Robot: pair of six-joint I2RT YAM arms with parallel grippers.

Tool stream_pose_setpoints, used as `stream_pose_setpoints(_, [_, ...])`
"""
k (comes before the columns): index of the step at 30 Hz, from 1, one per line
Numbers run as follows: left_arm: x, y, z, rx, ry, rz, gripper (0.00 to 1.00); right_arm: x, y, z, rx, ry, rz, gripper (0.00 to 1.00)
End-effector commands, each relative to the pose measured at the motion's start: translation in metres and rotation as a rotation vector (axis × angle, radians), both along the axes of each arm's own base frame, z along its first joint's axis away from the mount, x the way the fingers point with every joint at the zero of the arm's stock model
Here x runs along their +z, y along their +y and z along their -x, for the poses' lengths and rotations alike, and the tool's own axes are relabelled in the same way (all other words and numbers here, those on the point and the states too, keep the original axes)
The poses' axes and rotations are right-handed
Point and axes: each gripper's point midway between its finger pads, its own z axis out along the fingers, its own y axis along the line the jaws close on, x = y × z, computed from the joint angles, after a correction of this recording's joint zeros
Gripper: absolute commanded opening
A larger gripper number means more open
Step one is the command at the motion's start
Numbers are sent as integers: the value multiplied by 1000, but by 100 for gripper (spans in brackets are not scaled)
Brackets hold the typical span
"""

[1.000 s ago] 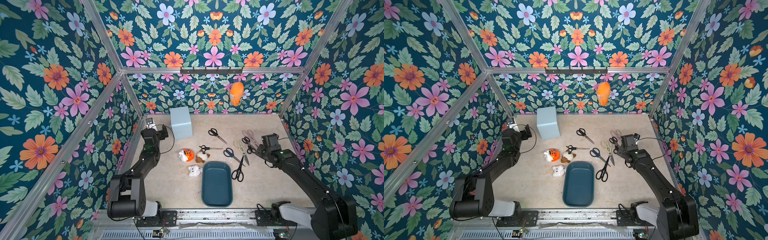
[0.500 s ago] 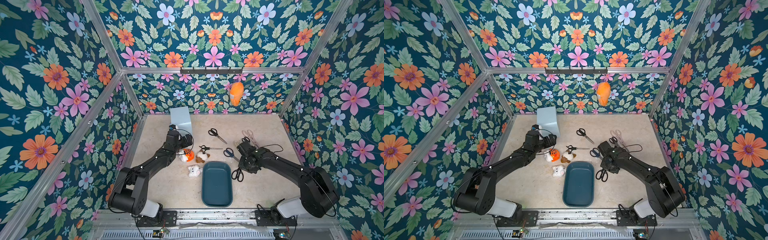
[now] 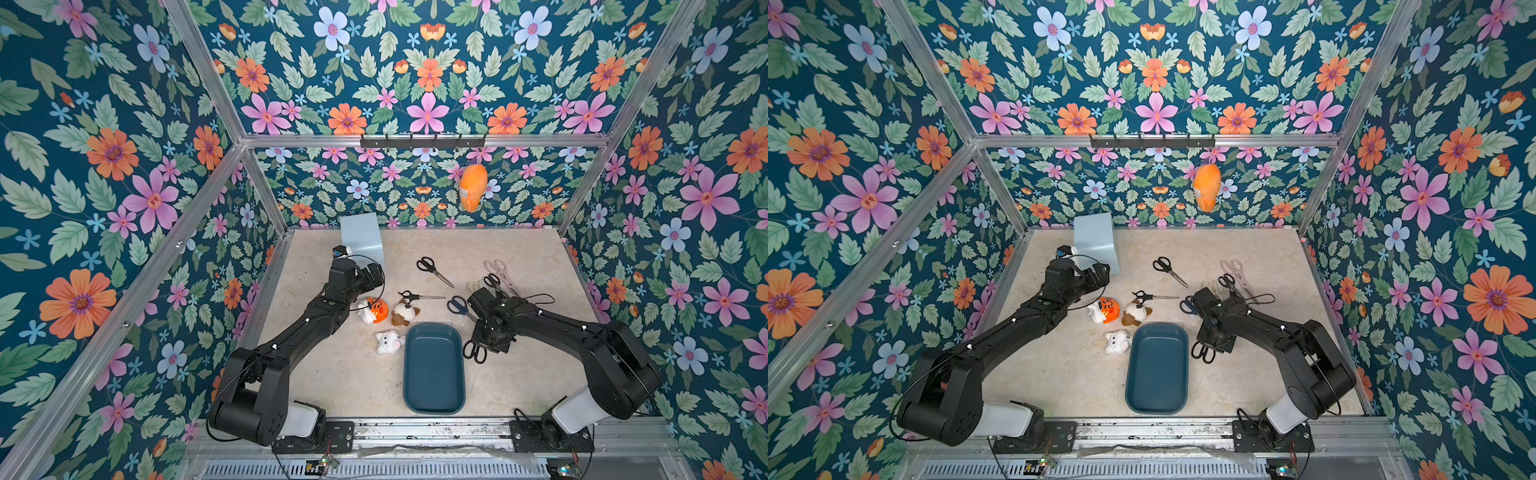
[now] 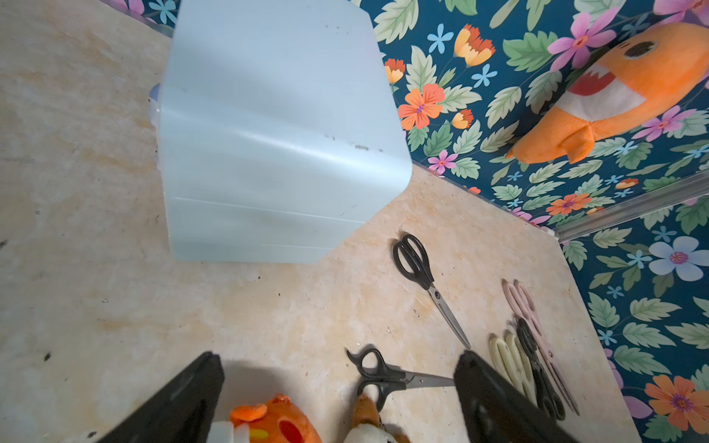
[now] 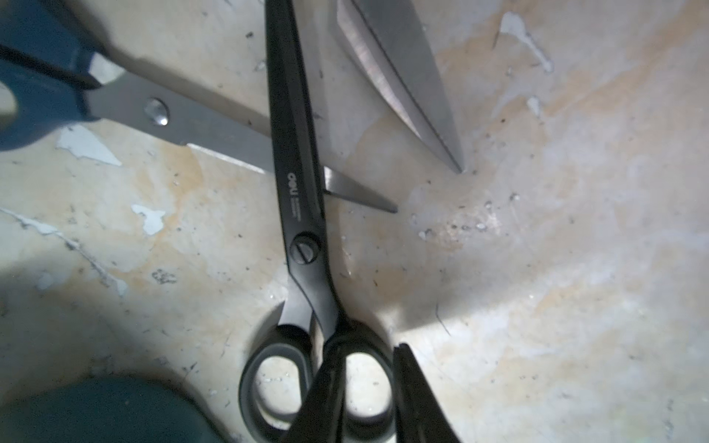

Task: Put the scissors into the storage box
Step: Pick up the scissors from the center of the board.

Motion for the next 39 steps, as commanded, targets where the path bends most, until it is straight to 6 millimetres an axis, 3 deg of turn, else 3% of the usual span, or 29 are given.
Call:
stream_pose_setpoints(1, [1, 3, 1, 12, 4, -13, 99, -4, -6, 8, 5, 26, 28, 23])
stream_pose_setpoints(11, [3, -2, -3, 1, 7, 2, 99, 1, -8, 23, 26, 2, 17, 24])
stream_pose_setpoints(23, [7, 0, -2, 8, 5, -4, 99, -23, -1, 19, 39, 29, 16, 22])
stream_pose_setpoints(34, [3, 6, 4, 24, 7, -13, 99, -28, -6, 22, 53, 18, 24, 6])
stream_pose_setpoints(36, [0, 6, 4, 26, 10, -15, 99, -26, -8, 20, 71, 10, 40, 0])
stream_pose_setpoints(39, [-3, 7, 4, 28, 13, -20, 99, -17, -12, 15, 114, -5, 82, 0])
